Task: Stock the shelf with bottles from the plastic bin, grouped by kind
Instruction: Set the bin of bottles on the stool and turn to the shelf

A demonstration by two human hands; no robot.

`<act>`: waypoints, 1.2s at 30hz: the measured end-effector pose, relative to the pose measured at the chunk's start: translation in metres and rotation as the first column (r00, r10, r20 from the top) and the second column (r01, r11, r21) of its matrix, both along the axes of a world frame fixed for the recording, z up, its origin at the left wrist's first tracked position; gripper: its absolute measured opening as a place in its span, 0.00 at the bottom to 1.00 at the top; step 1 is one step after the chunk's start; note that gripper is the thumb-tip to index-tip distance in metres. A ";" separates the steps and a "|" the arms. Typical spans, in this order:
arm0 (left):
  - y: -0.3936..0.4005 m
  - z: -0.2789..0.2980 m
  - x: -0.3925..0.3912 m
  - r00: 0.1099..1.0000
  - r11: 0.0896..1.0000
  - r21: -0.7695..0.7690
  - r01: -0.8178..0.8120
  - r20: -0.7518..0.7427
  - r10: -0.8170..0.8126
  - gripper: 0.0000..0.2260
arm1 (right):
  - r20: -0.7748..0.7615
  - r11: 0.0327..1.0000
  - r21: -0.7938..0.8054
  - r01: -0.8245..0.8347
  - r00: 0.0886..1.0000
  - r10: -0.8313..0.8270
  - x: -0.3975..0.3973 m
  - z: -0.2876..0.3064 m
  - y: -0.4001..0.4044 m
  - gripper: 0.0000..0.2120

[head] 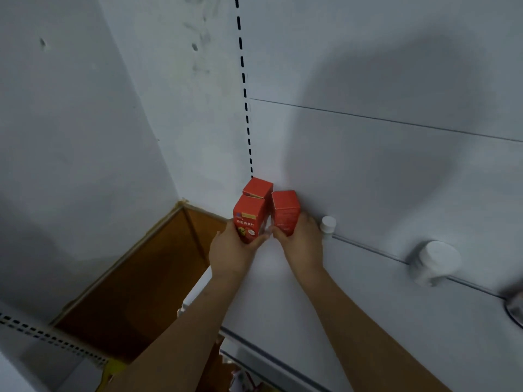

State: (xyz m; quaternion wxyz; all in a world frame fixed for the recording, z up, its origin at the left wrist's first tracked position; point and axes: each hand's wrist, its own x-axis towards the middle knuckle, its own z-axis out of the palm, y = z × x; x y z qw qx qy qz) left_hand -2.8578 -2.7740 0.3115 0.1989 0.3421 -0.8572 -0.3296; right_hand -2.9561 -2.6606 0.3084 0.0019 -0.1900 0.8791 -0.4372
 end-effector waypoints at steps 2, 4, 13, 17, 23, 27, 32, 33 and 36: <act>0.003 0.000 -0.001 1.000 1.000 0.002 0.011 -0.009 -0.011 0.33 | 0.024 0.999 0.045 -0.013 1.000 0.012 0.005 0.006 0.002 0.27; 0.003 0.003 0.003 0.999 0.998 0.040 0.045 -0.005 -0.045 0.34 | 0.021 0.996 0.089 -0.030 0.999 0.028 0.012 0.013 0.007 0.28; 0.043 0.030 0.083 0.986 0.999 -0.048 0.000 -0.165 -0.008 0.32 | -0.160 0.988 -0.007 0.153 0.975 -0.152 0.096 0.082 0.069 0.28; 0.095 0.044 0.121 0.916 0.960 -0.081 0.269 -0.285 -0.281 0.26 | -0.229 0.965 -0.072 0.254 0.937 -0.264 0.146 0.113 0.113 0.27; 0.198 0.051 0.161 0.603 0.633 -0.127 0.763 -0.213 -0.769 0.24 | -0.282 0.882 -0.057 0.468 0.840 -0.464 0.217 0.136 0.227 0.27; 0.270 0.057 0.184 0.371 0.393 -0.157 0.906 -0.152 -0.916 0.24 | -0.308 0.775 0.000 0.632 0.737 -0.602 0.268 0.148 0.322 0.27; 0.366 0.055 0.220 0.120 0.138 -0.160 0.978 -0.117 -0.986 0.24 | -0.292 0.617 0.006 0.787 0.592 -0.752 0.342 0.155 0.447 0.27; 0.385 0.054 0.228 0.076 0.093 -0.162 0.982 -0.103 -0.992 0.24 | -0.286 0.583 0.010 0.813 0.561 -0.777 0.356 0.154 0.471 0.27; 0.447 0.048 0.246 -0.041 -0.028 -0.163 0.986 -0.077 -0.996 0.24 | -0.274 0.490 0.005 0.872 0.472 -0.838 0.397 0.149 0.542 0.27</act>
